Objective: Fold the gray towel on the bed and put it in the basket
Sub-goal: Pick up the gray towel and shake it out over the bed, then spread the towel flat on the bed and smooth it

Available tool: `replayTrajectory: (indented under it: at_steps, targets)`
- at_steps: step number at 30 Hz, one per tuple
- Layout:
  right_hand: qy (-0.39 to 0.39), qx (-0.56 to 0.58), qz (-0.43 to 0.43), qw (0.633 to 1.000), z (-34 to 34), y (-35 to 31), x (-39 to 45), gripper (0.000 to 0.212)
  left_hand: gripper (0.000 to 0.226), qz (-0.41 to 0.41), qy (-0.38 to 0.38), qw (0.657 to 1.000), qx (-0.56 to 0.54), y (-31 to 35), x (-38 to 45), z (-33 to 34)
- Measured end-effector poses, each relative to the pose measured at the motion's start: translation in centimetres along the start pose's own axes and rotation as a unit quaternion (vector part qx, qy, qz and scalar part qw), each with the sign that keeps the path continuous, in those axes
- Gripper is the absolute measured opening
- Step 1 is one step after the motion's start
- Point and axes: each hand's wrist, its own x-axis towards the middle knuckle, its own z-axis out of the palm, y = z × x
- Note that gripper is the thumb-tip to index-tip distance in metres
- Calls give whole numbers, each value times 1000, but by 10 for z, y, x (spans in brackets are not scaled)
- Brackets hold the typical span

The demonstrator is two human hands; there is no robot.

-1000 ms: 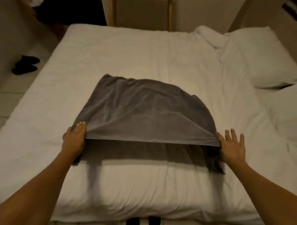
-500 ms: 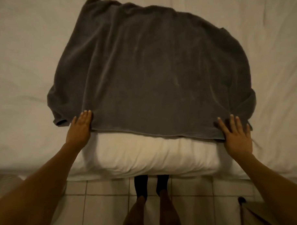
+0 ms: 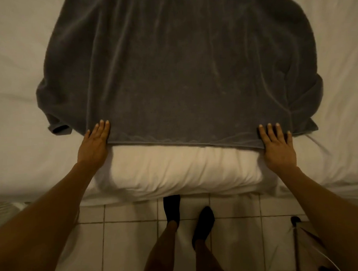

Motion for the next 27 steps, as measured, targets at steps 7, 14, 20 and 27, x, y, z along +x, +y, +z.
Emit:
replayTrajectory:
  at_steps: [7, 14, 20, 27]
  targets:
    - [-21, 63, -17, 998, 20, 9, -21, 83, 62, 24, 34, 999, -6, 3, -28, 14]
    - [-62, 70, -34, 995, 23, 29, -51, 79, 60, 11, -2, 999, 51, 20, -81, 23]
    - [-108, -5, -10, 994, 22, 24, -102, 79, 66, -12, -32, 995, 91, 15, -149, 31]
    - [-91, 20, -31, 995, 35, 16, -121, 65, 66, -9, -72, 997, 7, 23, -175, 54]
